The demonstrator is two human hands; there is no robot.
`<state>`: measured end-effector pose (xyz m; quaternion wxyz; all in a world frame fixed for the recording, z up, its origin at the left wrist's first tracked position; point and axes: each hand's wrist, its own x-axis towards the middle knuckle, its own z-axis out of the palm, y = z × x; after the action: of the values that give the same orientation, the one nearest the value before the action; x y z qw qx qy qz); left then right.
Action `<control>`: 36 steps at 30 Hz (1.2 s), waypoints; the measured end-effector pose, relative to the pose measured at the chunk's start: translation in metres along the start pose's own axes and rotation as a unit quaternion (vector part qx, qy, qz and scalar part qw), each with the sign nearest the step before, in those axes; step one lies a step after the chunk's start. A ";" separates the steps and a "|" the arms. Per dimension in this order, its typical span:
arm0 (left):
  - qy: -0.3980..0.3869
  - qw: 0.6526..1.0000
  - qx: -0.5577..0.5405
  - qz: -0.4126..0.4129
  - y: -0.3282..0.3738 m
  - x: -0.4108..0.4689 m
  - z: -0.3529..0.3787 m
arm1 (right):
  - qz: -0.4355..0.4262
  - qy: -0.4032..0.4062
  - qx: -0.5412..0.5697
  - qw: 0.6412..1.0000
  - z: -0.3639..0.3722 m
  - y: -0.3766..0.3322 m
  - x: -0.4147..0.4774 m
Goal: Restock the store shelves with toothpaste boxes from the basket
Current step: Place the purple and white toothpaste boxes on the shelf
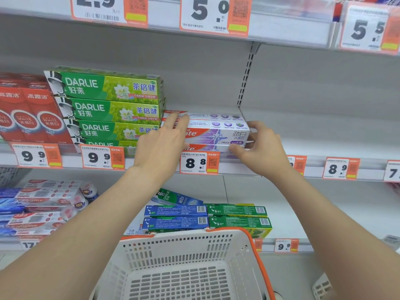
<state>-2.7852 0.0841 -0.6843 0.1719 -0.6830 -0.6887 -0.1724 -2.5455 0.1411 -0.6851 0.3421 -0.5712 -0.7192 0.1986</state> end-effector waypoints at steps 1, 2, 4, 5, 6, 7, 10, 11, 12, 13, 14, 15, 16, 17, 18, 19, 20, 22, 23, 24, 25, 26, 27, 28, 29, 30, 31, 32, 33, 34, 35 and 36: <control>-0.001 1.000 -0.003 0.003 0.000 0.000 0.000 | -0.007 -0.004 0.002 1.000 0.001 0.002 -0.001; -0.001 1.000 -0.007 0.005 0.001 0.000 0.000 | -0.014 -0.007 0.011 1.000 0.002 0.003 -0.002; 0.003 1.000 -0.014 0.008 0.001 0.000 -0.001 | -0.018 -0.010 0.028 0.999 0.002 0.005 -0.003; 0.005 1.000 -0.016 0.008 0.000 0.000 -0.001 | -0.020 -0.010 0.031 0.999 0.001 0.005 -0.004; 0.009 1.000 -0.017 0.006 0.000 0.000 -0.002 | -0.024 -0.009 0.034 0.999 0.001 0.005 -0.004; 0.012 1.000 -0.018 0.002 0.000 0.000 -0.003 | -0.028 -0.009 0.035 0.999 0.001 0.005 -0.005; 0.019 1.000 -0.019 -0.013 0.000 0.001 -0.006 | -0.039 -0.010 0.034 0.999 0.001 0.004 -0.006; 0.021 0.999 -0.020 -0.015 0.001 0.000 -0.007 | -0.040 -0.011 0.031 0.999 0.000 0.004 -0.006; 0.021 0.999 -0.023 -0.017 0.001 0.000 -0.007 | -0.041 -0.011 0.026 0.999 0.000 0.004 -0.006; 0.021 0.999 -0.027 -0.019 0.001 0.000 -0.008 | -0.043 -0.012 0.021 0.999 -0.001 0.003 -0.006; 0.022 0.999 -0.033 -0.022 0.001 0.000 -0.009 | -0.045 -0.013 0.013 0.999 -0.001 0.003 -0.006; 0.026 0.999 -0.039 -0.024 0.001 -0.001 -0.010 | -0.046 -0.013 0.002 0.999 -0.001 0.003 -0.006; 0.029 0.998 -0.046 -0.027 0.001 -0.002 -0.011 | -0.044 -0.009 -0.008 0.999 -0.001 0.002 -0.007; 0.031 0.998 -0.050 -0.029 0.001 -0.003 -0.012 | -0.041 -0.003 -0.016 0.999 -0.001 0.001 -0.008; 0.032 0.998 -0.051 -0.028 0.000 -0.004 -0.012 | -0.039 0.006 -0.025 0.999 -0.002 0.000 -0.009; 0.031 0.998 -0.047 -0.026 -0.001 -0.006 -0.012 | -0.041 0.015 -0.036 0.998 -0.002 -0.001 -0.010; 0.032 0.999 -0.039 -0.022 -0.002 -0.007 -0.011 | -0.045 0.022 -0.048 0.998 -0.003 -0.002 -0.011; 0.034 0.999 -0.021 -0.017 -0.005 -0.010 -0.009 | -0.053 0.031 -0.065 0.996 -0.003 -0.001 -0.013; 0.034 0.999 -0.014 -0.018 -0.007 -0.010 -0.008 | -0.054 0.033 -0.070 0.996 -0.003 0.000 -0.014; 0.034 0.999 -0.012 -0.020 -0.008 -0.010 -0.008 | -0.053 0.034 -0.074 0.995 -0.003 0.001 -0.014; 0.034 0.999 -0.013 -0.022 -0.009 -0.010 -0.009 | -0.051 0.034 -0.078 0.995 -0.002 0.002 -0.014; 0.035 0.999 -0.015 -0.024 -0.009 -0.011 -0.009 | -0.048 0.036 -0.078 0.995 -0.001 0.004 -0.014; 0.037 0.999 -0.017 -0.025 -0.009 -0.010 -0.009 | -0.045 0.037 -0.077 0.995 0.000 0.005 -0.014; 0.040 0.999 -0.017 -0.027 -0.009 -0.010 -0.010 | -0.043 0.038 -0.077 0.995 0.002 0.006 -0.013; 0.043 0.999 -0.015 -0.030 -0.009 -0.009 -0.010 | -0.044 0.040 -0.083 0.995 0.004 0.008 -0.012; 0.044 0.998 -0.015 -0.031 -0.009 -0.008 -0.011 | -0.046 0.044 -0.094 0.994 0.006 0.009 -0.011; 0.043 0.998 -0.017 -0.030 -0.009 -0.008 -0.011 | -0.050 0.049 -0.106 0.992 0.007 0.010 -0.011; 0.042 0.998 -0.019 -0.030 -0.008 -0.008 -0.012 | -0.053 0.054 -0.116 0.990 0.008 0.011 -0.011; 0.042 0.998 -0.020 -0.030 -0.008 -0.008 -0.013 | -0.054 0.060 -0.123 0.989 0.010 0.011 -0.011; 0.043 0.998 -0.021 -0.030 -0.007 -0.008 -0.013 | -0.052 0.066 -0.128 0.988 0.011 0.011 -0.012; 0.045 0.998 -0.020 -0.028 -0.007 -0.008 -0.012 | -0.048 0.069 -0.136 0.987 0.012 0.010 -0.013; 0.048 0.998 -0.020 -0.027 -0.007 -0.008 -0.010 | -0.045 0.070 -0.147 0.986 0.014 0.009 -0.013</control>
<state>-2.7926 0.0727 -0.6792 0.1864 -0.6588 -0.6940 -0.2229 -2.5477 0.1325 -0.7039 0.3124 -0.5950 -0.7398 0.0342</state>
